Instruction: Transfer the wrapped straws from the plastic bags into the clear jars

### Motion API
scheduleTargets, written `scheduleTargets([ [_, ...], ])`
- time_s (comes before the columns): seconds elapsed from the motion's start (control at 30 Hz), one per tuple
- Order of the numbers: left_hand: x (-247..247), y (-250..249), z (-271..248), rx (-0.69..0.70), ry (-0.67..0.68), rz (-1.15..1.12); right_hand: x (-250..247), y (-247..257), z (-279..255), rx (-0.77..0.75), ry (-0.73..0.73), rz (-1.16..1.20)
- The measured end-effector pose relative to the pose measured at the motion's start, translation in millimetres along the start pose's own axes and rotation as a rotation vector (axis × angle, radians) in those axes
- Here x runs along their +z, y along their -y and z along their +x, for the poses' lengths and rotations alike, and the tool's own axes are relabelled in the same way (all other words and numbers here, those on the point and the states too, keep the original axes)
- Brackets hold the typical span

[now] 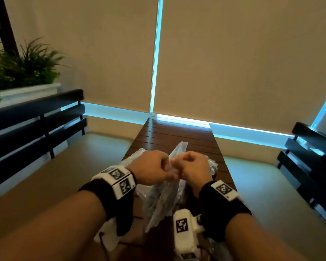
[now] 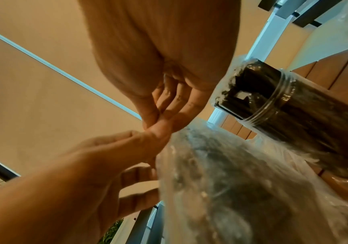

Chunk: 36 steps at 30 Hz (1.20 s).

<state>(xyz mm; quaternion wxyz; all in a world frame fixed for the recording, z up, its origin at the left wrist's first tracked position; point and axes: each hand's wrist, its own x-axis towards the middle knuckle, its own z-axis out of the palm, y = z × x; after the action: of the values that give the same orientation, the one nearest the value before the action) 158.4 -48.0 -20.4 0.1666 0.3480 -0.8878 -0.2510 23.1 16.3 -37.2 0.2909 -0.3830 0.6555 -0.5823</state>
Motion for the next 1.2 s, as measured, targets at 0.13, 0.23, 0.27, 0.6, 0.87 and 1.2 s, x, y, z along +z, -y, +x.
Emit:
scheduleTargets([
  [0.13,5,-11,14,-0.01,-0.04,-0.011,-3,2,11,0.004,-0.056,-0.062],
  [0.23,4,-16,17,-0.033,-0.035,-0.028,-7,3,9,0.026,-0.038,-0.014],
  [0.27,4,-16,17,-0.041,-0.045,-0.031,-7,1,8,0.03,-0.019,0.012],
  [0.6,7,-6,3,-0.016,-0.168,0.018,-3,-2,-15,0.067,0.088,0.191],
  [0.87,13,-2,-5,-0.195,-0.263,0.266,8,-7,-14,-0.059,-0.1,-0.26],
  [1.2,11,1,-22,-0.241,-0.385,0.093,-11,3,-31,-0.481,-0.222,-0.76],
])
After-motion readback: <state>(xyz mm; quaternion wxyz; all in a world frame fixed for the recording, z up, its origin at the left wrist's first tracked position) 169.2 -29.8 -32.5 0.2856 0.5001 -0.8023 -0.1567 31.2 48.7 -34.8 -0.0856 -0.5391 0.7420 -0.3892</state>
